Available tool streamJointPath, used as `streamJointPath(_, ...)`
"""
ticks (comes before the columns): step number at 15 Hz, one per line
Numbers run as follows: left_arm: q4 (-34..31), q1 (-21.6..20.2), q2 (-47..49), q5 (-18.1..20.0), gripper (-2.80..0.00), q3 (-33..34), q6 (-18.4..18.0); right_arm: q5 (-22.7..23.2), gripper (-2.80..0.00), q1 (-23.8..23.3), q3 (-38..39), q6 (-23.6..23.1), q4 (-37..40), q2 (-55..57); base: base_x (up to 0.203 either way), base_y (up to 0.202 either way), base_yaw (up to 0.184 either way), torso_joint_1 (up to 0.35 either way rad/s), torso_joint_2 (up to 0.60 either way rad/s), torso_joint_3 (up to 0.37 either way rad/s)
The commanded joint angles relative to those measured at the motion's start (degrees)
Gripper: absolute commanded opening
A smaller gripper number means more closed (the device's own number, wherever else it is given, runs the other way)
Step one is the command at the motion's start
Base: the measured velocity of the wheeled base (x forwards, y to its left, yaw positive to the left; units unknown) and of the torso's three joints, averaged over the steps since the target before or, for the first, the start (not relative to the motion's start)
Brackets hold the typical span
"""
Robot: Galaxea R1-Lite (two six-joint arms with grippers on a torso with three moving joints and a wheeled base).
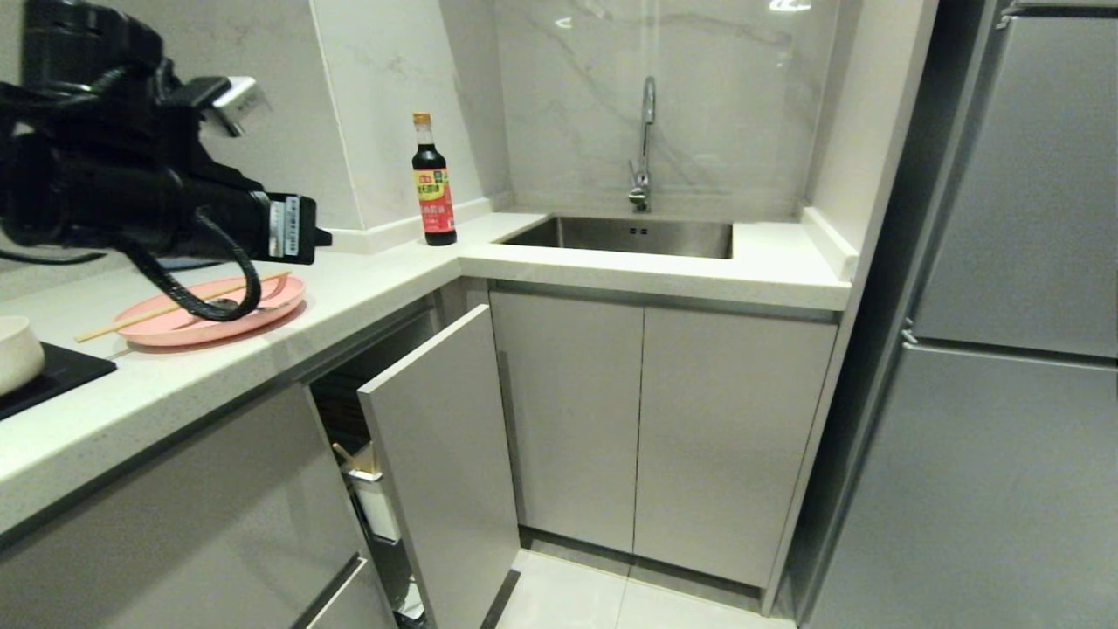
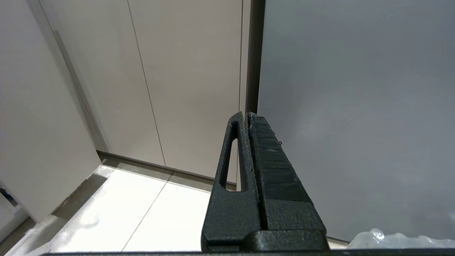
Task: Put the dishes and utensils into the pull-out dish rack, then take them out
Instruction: Open the cupboard
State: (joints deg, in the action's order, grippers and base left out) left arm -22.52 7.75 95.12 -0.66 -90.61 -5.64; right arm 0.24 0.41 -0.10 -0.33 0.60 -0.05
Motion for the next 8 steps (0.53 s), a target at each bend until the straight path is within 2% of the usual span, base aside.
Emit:
streamJointPath(1, -2.3, 0.1, 9.9, -0.1, -2.80, -5.0, -0.1, 0.0, -2.80, 0.0, 0.0, 0.0, 0.0, 0.0, 0.000, 0.000, 0.000, 0.000, 0.00, 0.000)
streamJointPath(4, -3.9, 0.6, 17.7, -0.6, -2.80, -10.1, -0.2, 0.0, -2.80, 0.0, 0.0, 0.0, 0.0, 0.0, 0.000, 0.000, 0.000, 0.000, 0.00, 0.000)
streamJointPath(8, -6.8, 0.8, 22.5, -3.8, -2.80, -11.0, -0.2, 0.0, -2.80, 0.0, 0.0, 0.0, 0.0, 0.0, 0.000, 0.000, 0.000, 0.000, 0.00, 0.000)
